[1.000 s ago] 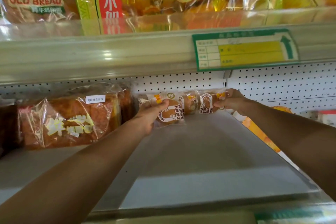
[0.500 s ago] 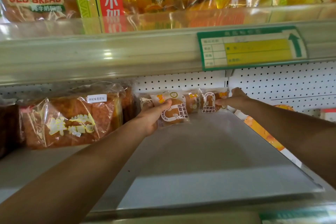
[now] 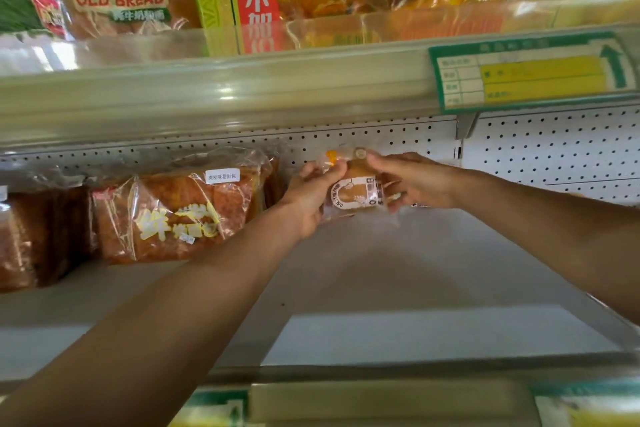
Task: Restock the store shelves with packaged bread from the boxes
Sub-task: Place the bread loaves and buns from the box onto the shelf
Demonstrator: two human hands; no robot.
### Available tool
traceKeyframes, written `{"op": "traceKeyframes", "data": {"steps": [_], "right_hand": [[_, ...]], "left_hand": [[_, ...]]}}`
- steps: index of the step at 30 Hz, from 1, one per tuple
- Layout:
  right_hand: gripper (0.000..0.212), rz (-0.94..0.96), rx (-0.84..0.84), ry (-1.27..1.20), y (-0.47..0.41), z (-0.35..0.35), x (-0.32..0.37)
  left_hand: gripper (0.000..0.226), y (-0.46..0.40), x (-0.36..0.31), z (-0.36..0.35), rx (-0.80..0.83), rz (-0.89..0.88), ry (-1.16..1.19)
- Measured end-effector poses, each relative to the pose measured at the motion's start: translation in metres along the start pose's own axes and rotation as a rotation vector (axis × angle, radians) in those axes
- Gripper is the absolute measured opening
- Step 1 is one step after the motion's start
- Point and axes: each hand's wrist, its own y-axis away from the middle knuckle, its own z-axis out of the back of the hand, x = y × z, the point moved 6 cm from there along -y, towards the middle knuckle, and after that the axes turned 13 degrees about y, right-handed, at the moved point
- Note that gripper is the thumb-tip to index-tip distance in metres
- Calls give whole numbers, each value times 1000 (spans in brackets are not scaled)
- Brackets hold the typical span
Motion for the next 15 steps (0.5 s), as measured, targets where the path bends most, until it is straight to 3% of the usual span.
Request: {"op": "traceKeyframes", "data": {"steps": [4,6,9,12,15], "right_hand": [[51,48,17,-39,-7,-20,9],[63,14,9,-93,-10,-22,13],[67,36,99,-83,-12,-27,18],[65,66,47,-57,-12,-28,21],[73,71,-19,-72,-12,-24,25]], "left_hand": [[58,4,-3,7,-36,-36,55],[61,7,-5,10,-48,-30,44],[47,13,-8,14,-70,19,127],[36,21,-11,15,-49,17,160],[36,31,-18,17,-27,-79,-23]]}}
